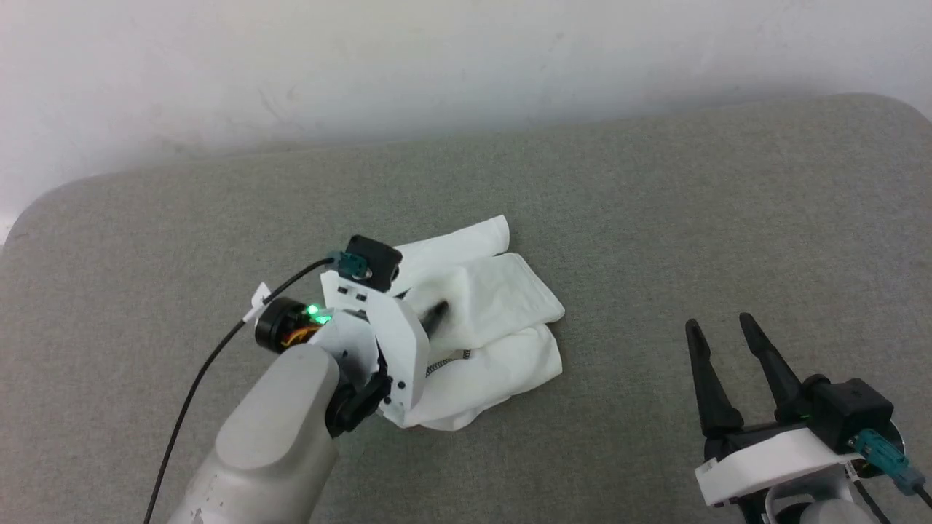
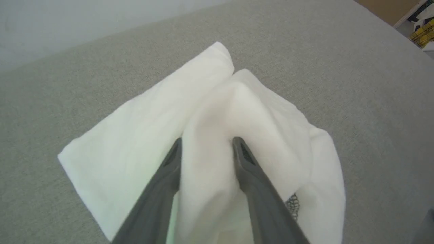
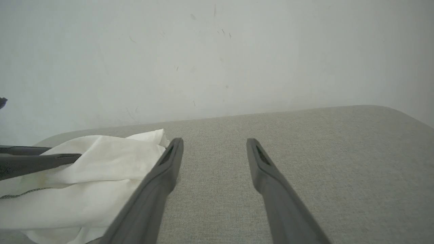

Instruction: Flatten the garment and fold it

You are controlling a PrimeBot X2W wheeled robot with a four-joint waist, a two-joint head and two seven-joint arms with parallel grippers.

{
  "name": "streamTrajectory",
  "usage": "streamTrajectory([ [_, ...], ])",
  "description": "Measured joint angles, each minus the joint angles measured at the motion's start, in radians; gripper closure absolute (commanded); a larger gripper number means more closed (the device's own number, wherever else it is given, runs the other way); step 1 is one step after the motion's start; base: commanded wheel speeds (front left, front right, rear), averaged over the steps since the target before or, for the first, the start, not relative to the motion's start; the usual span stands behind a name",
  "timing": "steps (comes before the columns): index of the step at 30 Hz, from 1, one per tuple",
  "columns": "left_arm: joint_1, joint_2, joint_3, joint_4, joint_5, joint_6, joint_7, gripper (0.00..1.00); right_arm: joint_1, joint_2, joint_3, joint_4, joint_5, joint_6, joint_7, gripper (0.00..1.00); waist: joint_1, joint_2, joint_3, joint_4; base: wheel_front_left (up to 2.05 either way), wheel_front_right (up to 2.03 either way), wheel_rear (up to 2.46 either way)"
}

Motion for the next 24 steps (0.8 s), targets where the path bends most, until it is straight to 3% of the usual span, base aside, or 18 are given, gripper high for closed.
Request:
streamTrajectory([
  [1,-0.007,0.0,0.0,-0.002,-0.001,0.0,-0.019,1.0,0.0,0.0,-0.002,0.002,0.0,0.0,0.0,0.0,-0.0001,0.0,-0.003,0.0,0.0,0.0,0.0],
  [5,-0.041,0.003,0.03,-0.054,0.001,0.002,-0.159,1.0,0.001,0.0,-0.017,0.006,0.003,0.0,-0.001,0.0,0.0,0.0,-0.009,0.016,0.0,0.0,0.0],
  [11,-0.007,0.032,0.143,-0.203,-0.021,0.089,-0.309,1.0,0.008,0.0,-0.026,0.007,0.003,0.0,0.0,0.0,-0.0001,0.0,-0.02,0.056,0.0,0.0,0.0],
  [18,0.252,0.136,0.268,-0.38,-0.047,0.21,-0.345,1.0,0.012,0.0,-0.034,0.002,0.003,0.0,0.002,0.0,-0.0002,0.0,-0.026,0.09,0.0,0.0,0.0],
  [24,0.364,0.164,0.3,-0.477,-0.072,0.25,-0.332,1.0,0.012,0.0,-0.037,-0.002,-0.002,0.0,0.012,0.0,-0.0002,0.0,-0.02,0.113,0.0,0.0,0.0],
])
